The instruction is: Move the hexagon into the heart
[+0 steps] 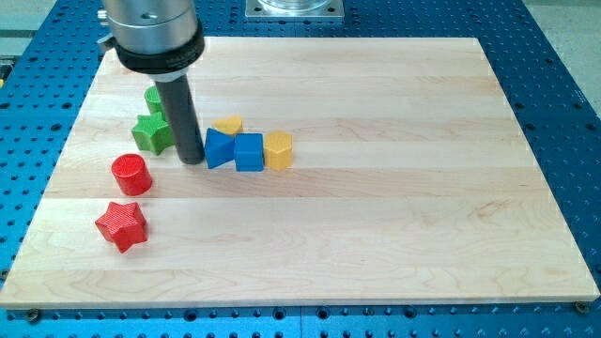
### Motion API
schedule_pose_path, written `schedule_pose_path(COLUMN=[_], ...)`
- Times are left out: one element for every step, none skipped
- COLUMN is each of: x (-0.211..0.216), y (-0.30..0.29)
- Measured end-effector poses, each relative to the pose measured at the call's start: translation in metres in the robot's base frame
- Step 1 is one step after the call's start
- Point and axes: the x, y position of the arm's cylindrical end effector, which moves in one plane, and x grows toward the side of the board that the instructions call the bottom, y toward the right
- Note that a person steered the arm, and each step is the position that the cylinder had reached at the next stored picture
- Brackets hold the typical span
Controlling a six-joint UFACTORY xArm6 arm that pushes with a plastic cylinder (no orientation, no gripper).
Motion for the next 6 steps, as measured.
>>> schedule_pose_path(x=[0.061,0.062,0.012,0.008,-0.017,-0.032], y=[0.004,0.099,0.115,0.123,0.174,0.129])
